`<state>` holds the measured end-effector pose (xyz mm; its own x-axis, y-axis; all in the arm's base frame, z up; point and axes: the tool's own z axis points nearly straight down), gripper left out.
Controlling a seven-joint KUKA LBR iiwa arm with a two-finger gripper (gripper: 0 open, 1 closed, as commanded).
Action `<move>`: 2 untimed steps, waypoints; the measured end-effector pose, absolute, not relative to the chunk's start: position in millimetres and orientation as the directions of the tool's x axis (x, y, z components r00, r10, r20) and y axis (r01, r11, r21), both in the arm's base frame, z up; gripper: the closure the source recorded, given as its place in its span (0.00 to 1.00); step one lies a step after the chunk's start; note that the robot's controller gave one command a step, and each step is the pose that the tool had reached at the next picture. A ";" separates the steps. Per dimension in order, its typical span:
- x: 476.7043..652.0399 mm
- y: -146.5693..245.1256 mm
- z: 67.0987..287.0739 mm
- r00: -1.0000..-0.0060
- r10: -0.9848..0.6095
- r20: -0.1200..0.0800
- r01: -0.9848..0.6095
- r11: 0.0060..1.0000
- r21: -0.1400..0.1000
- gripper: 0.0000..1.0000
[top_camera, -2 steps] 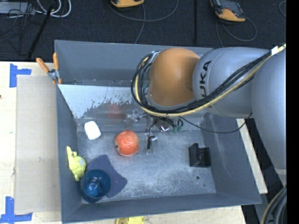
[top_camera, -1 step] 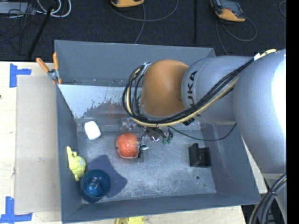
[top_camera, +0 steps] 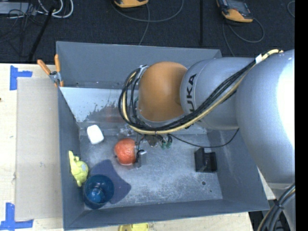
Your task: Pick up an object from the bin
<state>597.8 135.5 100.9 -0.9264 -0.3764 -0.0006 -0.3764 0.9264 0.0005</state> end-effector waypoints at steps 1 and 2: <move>597.8 135.4 100.9 -0.927 -0.376 -0.001 -0.376 0.927 0.001 1.00; 593.0 126.9 116.9 -0.917 -0.400 0.001 -0.400 0.917 0.001 1.00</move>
Offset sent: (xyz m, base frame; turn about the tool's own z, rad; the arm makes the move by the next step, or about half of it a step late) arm -0.0074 -0.0170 0.0313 -0.0458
